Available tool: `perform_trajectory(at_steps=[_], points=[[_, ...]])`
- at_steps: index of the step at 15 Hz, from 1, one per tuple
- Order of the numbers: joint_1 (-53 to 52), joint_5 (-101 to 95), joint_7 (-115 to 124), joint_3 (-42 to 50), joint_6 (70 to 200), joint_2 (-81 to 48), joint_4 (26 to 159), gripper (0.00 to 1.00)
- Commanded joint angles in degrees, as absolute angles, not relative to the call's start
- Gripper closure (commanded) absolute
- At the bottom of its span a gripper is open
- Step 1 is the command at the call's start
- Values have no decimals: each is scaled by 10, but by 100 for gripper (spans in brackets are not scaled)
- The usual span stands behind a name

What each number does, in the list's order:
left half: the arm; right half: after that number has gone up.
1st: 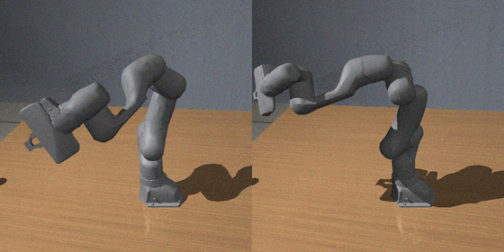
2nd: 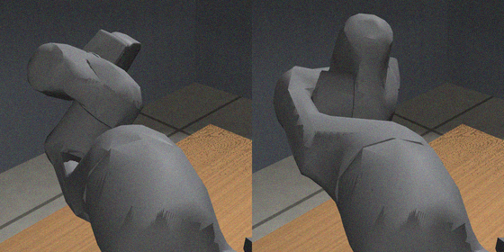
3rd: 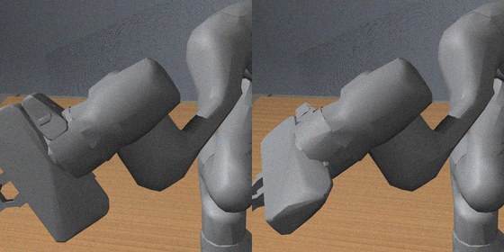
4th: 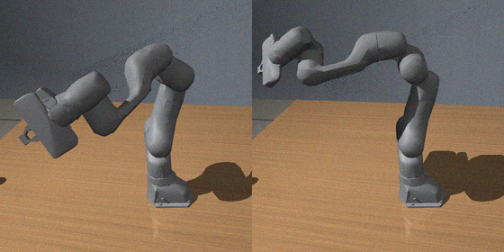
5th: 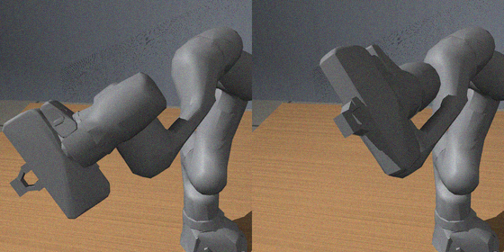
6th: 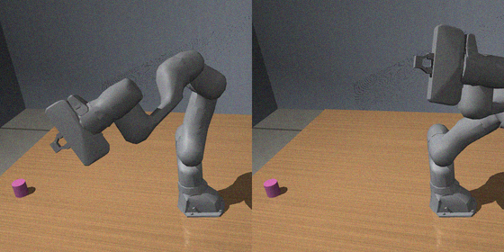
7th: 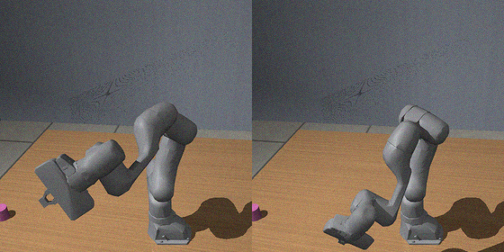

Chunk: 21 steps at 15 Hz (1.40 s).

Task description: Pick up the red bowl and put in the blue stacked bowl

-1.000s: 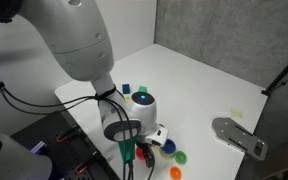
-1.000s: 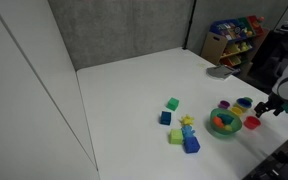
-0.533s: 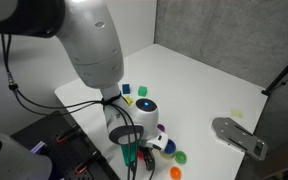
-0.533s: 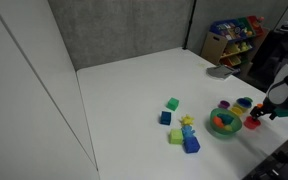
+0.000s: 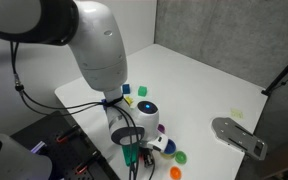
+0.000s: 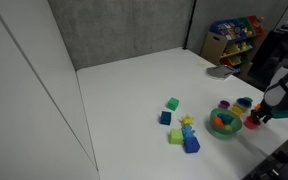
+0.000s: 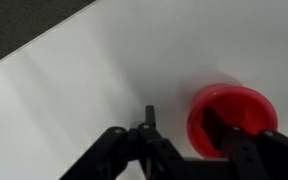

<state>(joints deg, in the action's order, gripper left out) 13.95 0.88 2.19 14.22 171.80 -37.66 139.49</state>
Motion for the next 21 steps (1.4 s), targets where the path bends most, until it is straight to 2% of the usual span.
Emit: perform_trajectory(at_steps=[1, 3, 5, 7, 15, 21], points=[[136, 21, 30, 143, 1714, -367, 1396, 75], [137, 22, 30, 149, 1713, -358, 1401, 92], [143, 22, 26, 156, 1702, -346, 1405, 99], [156, 25, 19, 158, 1687, -325, 1407, 95], [209, 43, 15, 156, 1618, -239, 1391, 95], [196, 44, 49, 173, 1609, -255, 1332, 95]])
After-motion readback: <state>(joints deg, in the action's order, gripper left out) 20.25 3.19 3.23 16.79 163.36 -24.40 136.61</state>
